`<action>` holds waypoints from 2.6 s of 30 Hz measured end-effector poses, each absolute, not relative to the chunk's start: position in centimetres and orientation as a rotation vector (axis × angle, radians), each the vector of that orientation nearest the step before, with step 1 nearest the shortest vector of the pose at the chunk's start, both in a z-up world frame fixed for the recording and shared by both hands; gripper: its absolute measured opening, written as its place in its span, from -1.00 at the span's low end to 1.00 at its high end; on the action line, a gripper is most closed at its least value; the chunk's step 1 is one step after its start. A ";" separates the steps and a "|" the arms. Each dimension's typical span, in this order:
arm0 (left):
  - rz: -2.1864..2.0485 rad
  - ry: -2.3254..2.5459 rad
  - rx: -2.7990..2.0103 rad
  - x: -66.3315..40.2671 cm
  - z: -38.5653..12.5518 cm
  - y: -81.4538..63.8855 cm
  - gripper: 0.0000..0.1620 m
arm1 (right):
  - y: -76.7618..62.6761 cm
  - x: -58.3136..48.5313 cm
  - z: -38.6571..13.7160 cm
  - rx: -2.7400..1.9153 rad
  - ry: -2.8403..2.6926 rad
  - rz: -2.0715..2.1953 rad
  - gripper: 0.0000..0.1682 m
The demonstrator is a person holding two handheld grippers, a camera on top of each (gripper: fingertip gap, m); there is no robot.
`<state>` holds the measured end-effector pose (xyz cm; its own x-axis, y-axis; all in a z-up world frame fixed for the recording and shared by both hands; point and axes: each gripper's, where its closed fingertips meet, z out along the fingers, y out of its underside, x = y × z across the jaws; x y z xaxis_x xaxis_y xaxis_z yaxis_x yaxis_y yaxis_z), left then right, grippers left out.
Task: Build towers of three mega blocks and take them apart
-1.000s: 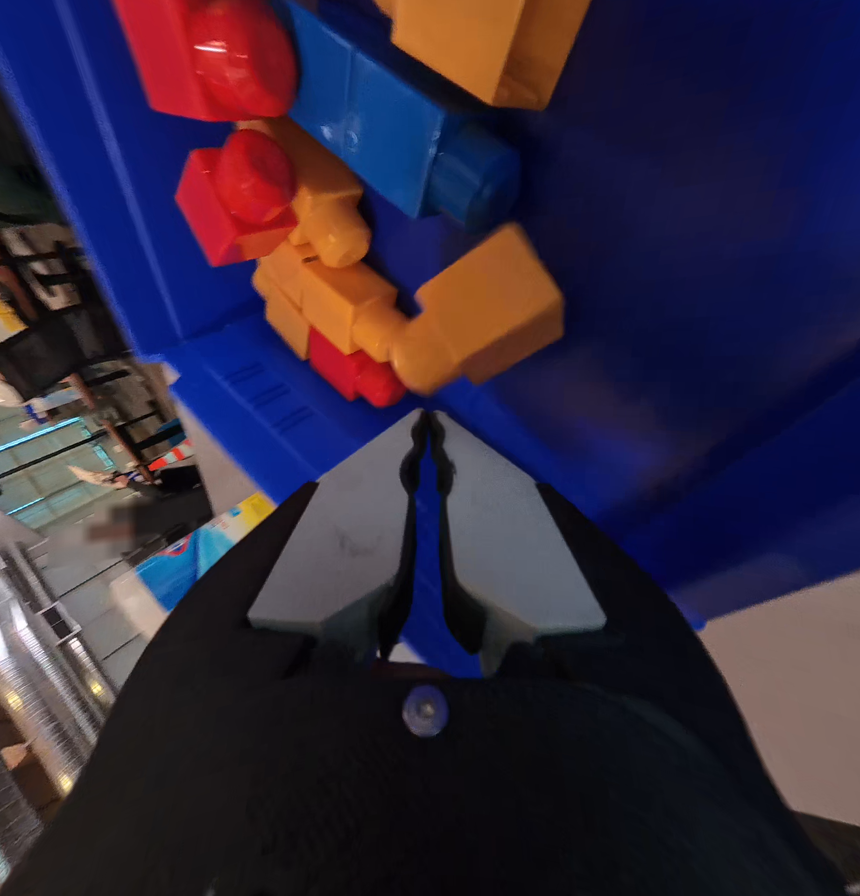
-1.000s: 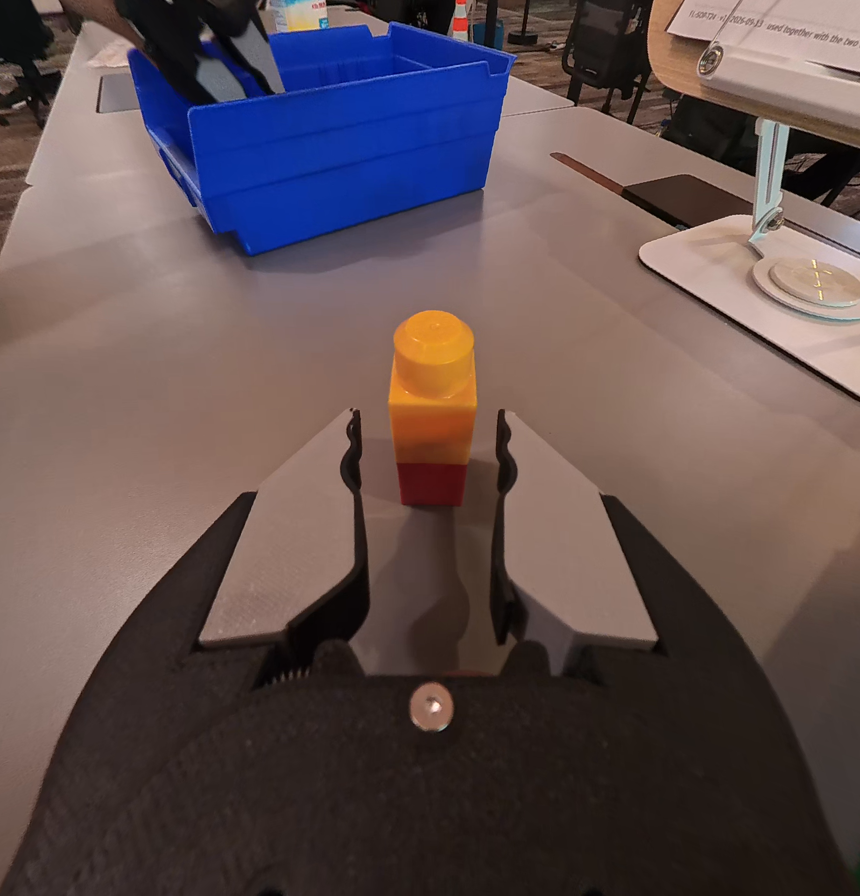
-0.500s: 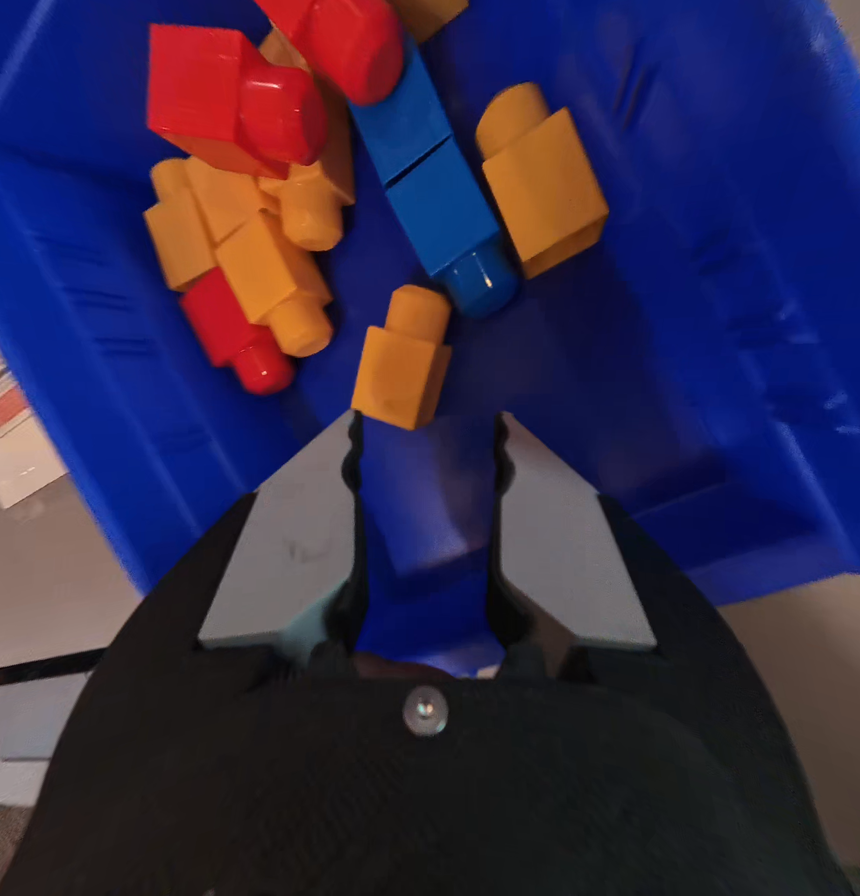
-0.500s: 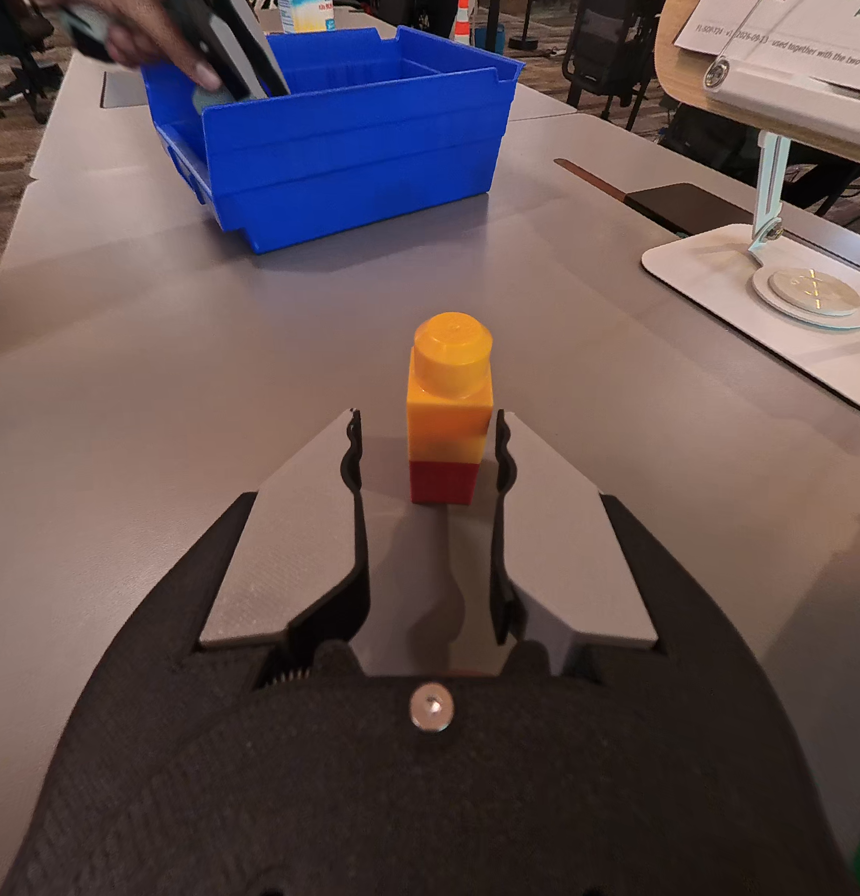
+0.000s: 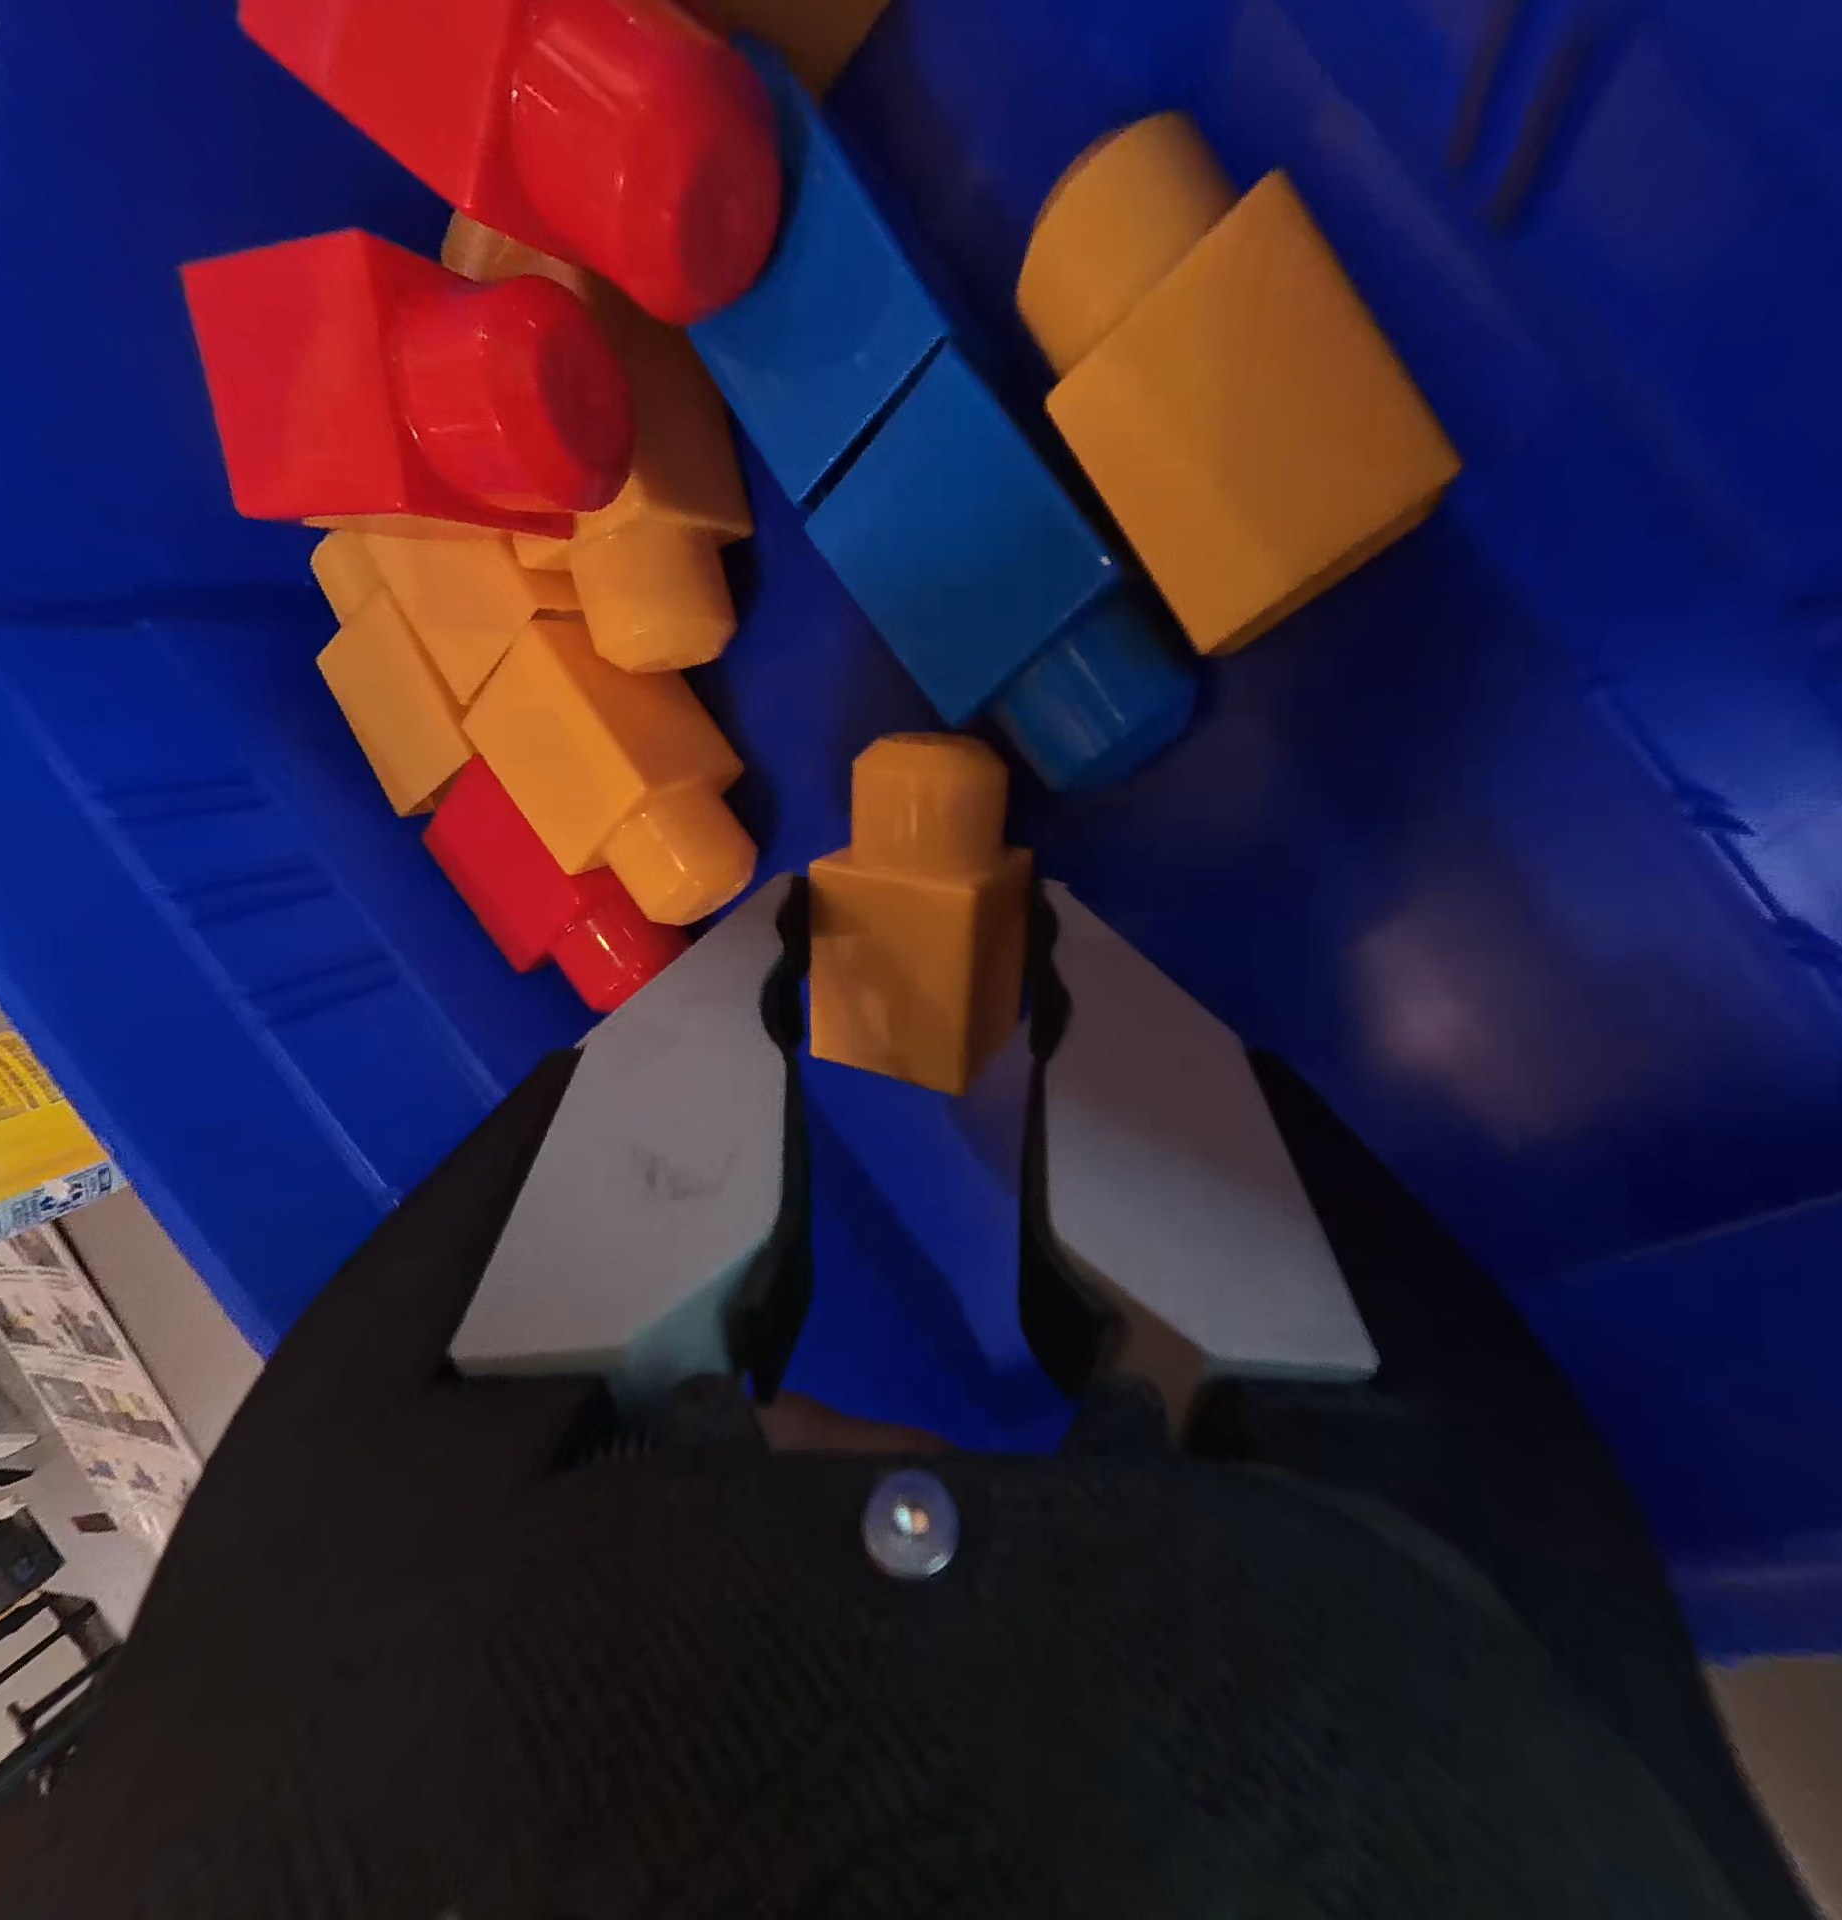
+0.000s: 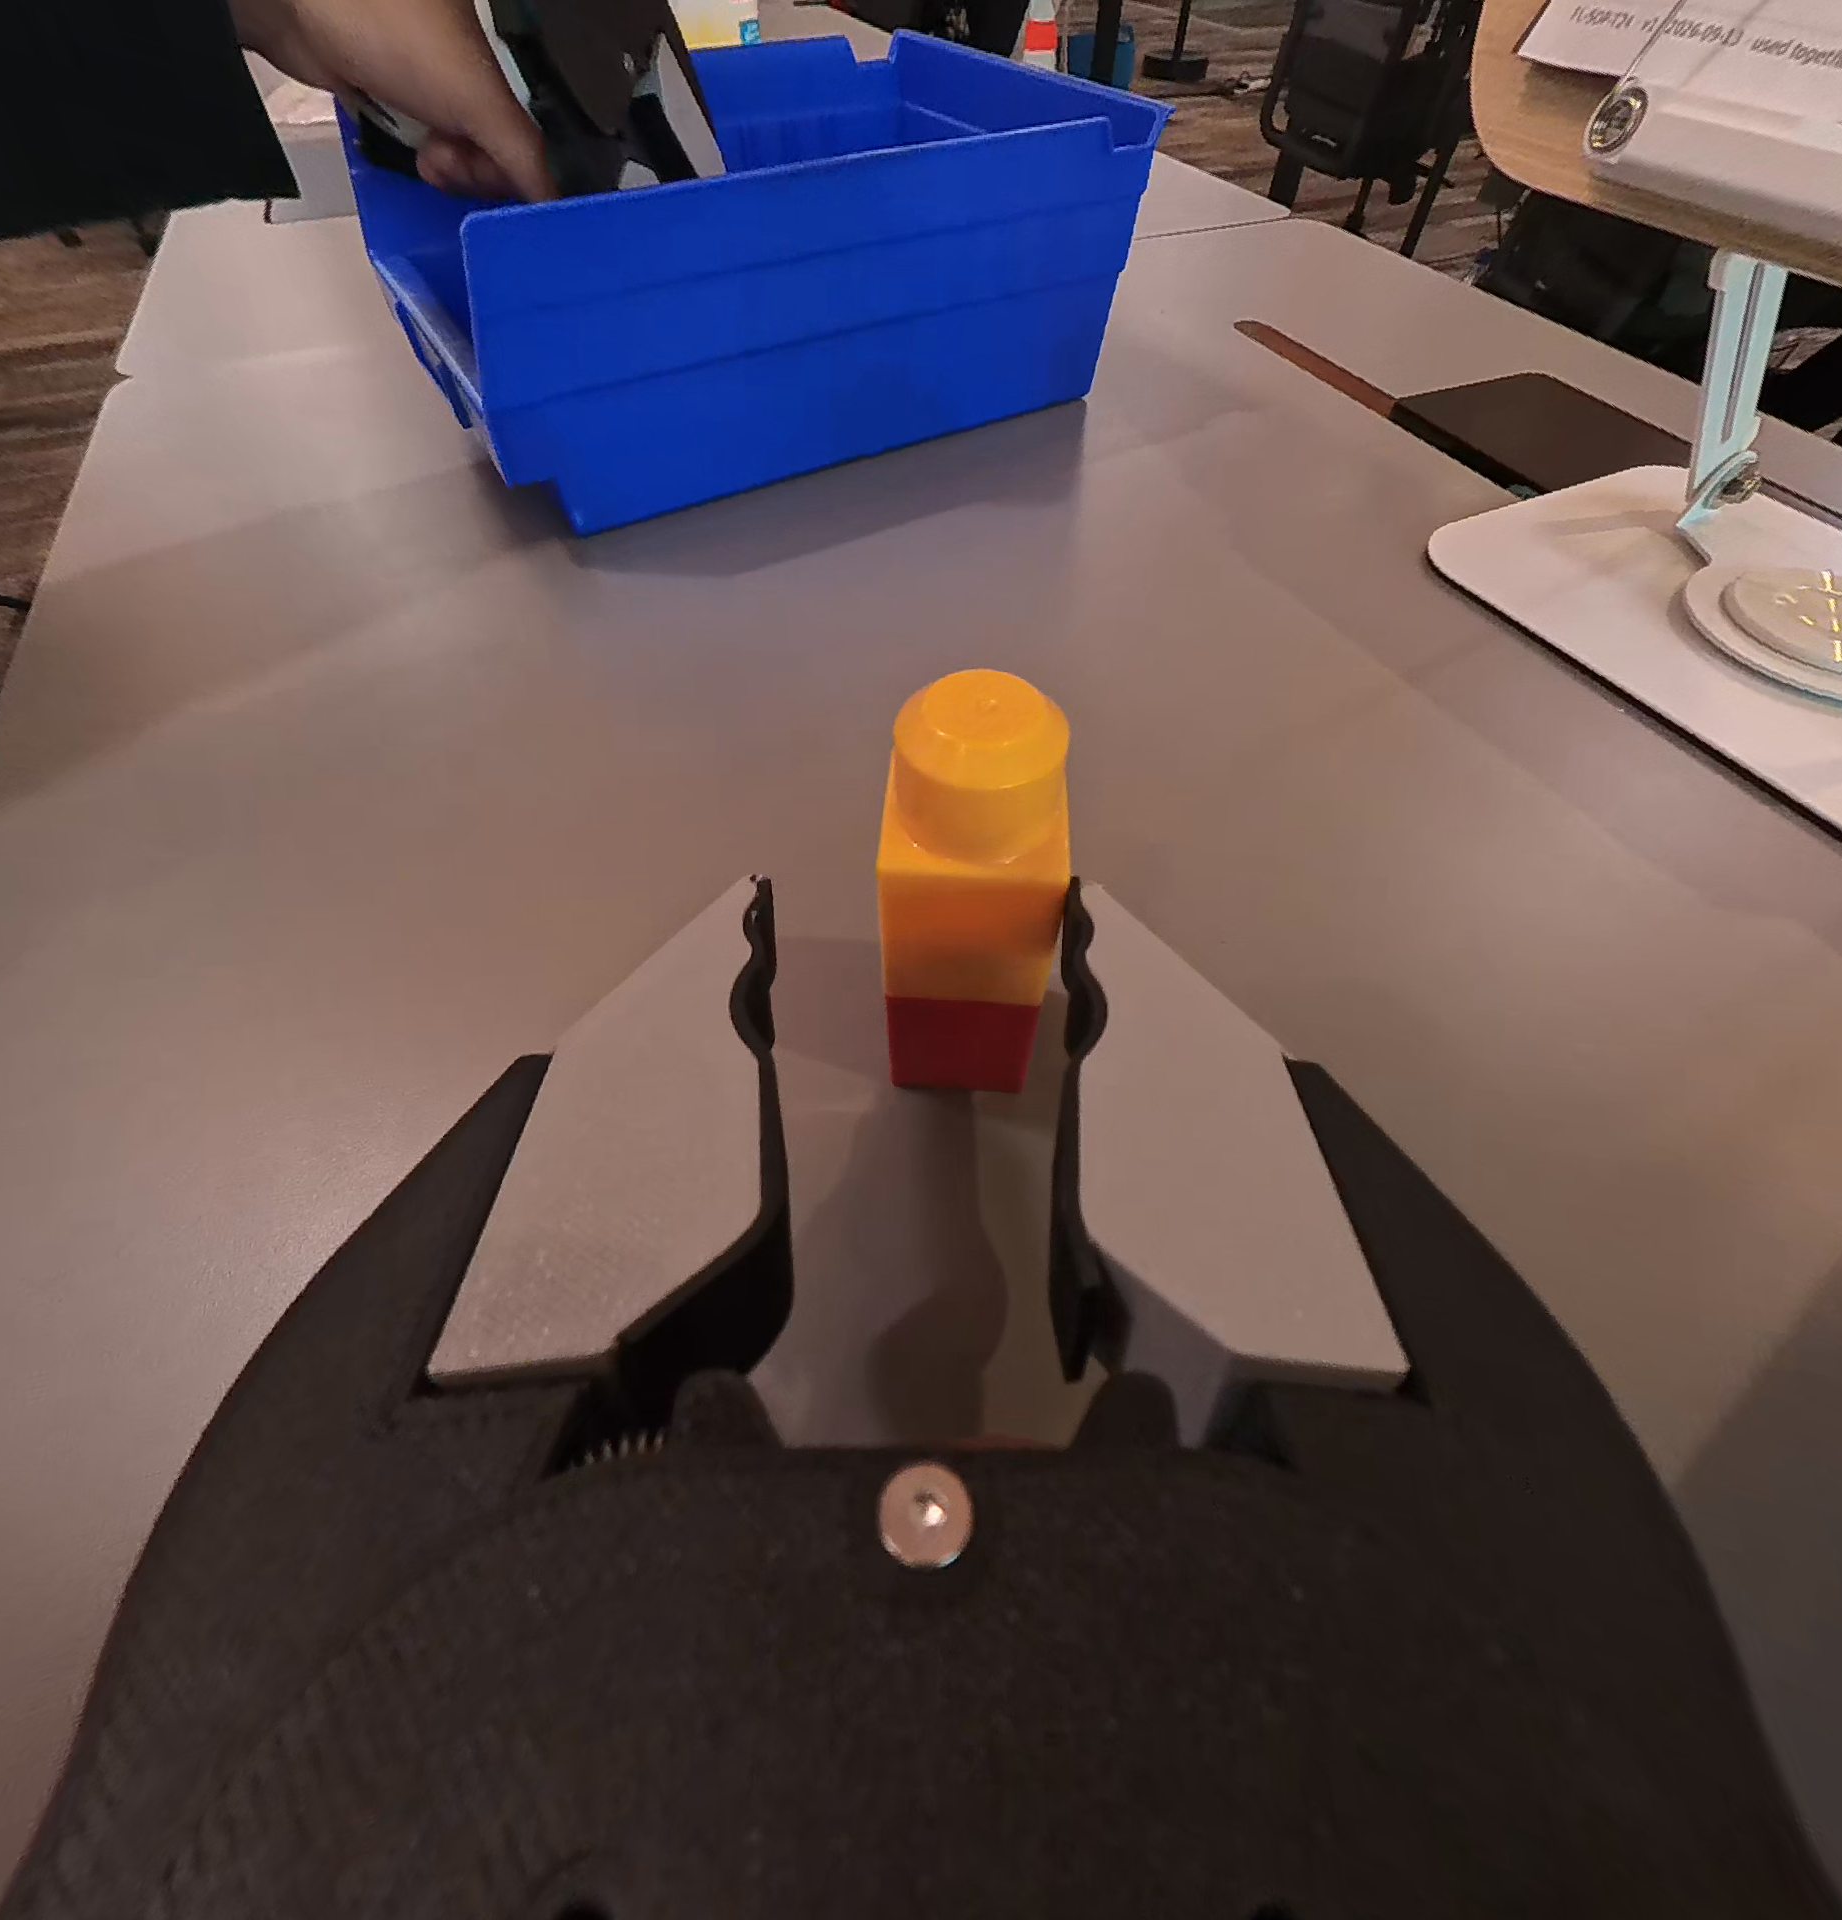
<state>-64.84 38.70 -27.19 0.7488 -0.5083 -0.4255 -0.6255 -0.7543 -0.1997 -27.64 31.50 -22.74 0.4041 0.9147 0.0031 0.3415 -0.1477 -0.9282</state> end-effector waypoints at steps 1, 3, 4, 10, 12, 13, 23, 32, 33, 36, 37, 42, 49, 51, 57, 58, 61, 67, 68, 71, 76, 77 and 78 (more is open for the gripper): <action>0.487 0.880 -2.610 -64.8 -27.2 38.6 -0.50 | 31.5 -27.6 -22.7 -1.700 -1.109 0.750 -0.37; 0.469 0.876 -2.605 -65.0 -27.1 38.3 -0.51 | 31.5 -27.6 -22.7 -1.696 -1.108 0.753 -0.38; 0.461 0.862 -2.603 -65.1 -27.0 38.0 -0.51 | 31.5 -27.6 -22.6 -1.695 -1.107 0.754 -0.38; 0.203 0.721 -2.430 -63.3 -23.7 36.6 -0.52 | 31.4 -27.4 -21.9 -1.676 -1.083 0.763 -0.38; 0.065 0.699 -2.308 -61.5 -21.3 36.0 -0.52 | 31.4 -27.2 -21.3 -1.662 -1.063 0.772 -0.38; 0.004 0.703 -2.224 -60.2 -19.7 35.6 -0.52 | 31.4 -27.0 -21.0 -1.653 -1.054 0.781 -0.38; -0.510 0.960 -1.541 -40.1 -12.2 26.4 -0.52 | 28.0 -27.3 -15.1 -1.424 -0.976 1.071 -0.40; -0.909 0.917 -1.412 -28.6 -15.9 25.2 -0.53 | 24.4 -28.7 -14.1 -1.307 -1.079 1.225 -0.40; -0.921 0.926 -1.422 -28.2 -16.0 25.1 -0.53 | 24.3 -28.8 -14.2 -1.306 -1.083 1.232 -0.40; -0.867 0.981 -1.409 -27.7 -16.6 24.6 -0.53 | 24.0 -29.0 -14.1 -1.305 -1.086 1.270 -0.46; -0.868 0.990 -1.413 -27.6 -16.8 24.5 -0.53 | 23.9 -29.1 -14.2 -1.308 -1.091 1.278 -0.55; -0.895 0.963 -1.382 -27.9 -16.2 24.0 -0.53 | 23.4 -29.8 -14.5 -1.310 -1.126 1.241 -0.61; -0.952 0.925 -1.368 -27.8 -15.9 23.5 -0.53 | 23.3 -30.0 -14.4 -1.299 -1.119 1.216 -0.69; -0.965 0.908 -1.365 -27.7 -15.9 23.6 -0.53 | 23.3 -30.0 -14.3 -1.298 -1.110 1.205 -0.69; -1.011 0.878 -1.395 -27.5 -16.2 23.8 -0.53 | 23.7 -30.0 -14.6 -1.321 -1.108 1.185 -0.69; -1.014 0.879 -1.400 -27.5 -16.3 23.8 -0.53 | 23.7 -30.0 -14.7 -1.324 -1.108 1.189 -0.69; -1.010 0.895 -1.396 -27.4 -16.4 23.6 -0.53 | 23.3 -30.1 -14.8 -1.317 -1.122 1.215 -0.69; -1.008 0.901 -1.399 -27.4 -16.5 23.6 -0.53 | 23.3 -30.0 -14.9 -1.320 -1.143 1.178 -0.69; -1.013 0.900 -1.397 -27.3 -16.4 23.5 -0.53 | 23.3 -30.0 -14.9 -1.324 -1.150 1.165 -0.69; -1.001 0.886 -1.379 -27.5 -16.1 23.6 -0.55 | 23.5 -29.7 -14.2 -1.311 -1.119 1.176 -0.69; -0.810 0.886 -1.512 -29.0 -18.6 26.2 -0.42 | 26.1 -26.8 -11.9 -1.290 -0.931 1.122 -0.69; -0.761 0.894 -1.569 -29.3 -19.6 27.1 -0.39 | 26.8 -26.1 -11.5 -1.290 -0.888 1.096 -0.69; -0.744 0.901 -1.620 -29.5 -20.3 27.8 -0.32 | 27.4 -25.4 -11.2 -1.290 -0.850 1.079 -0.69</action>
<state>-29.45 27.77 -20.30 0.5162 -0.8563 0.0162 -0.1786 -0.1261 -0.9758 -25.45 27.41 -11.20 0.3049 0.9487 -0.0836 -0.1402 -0.0421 -0.9892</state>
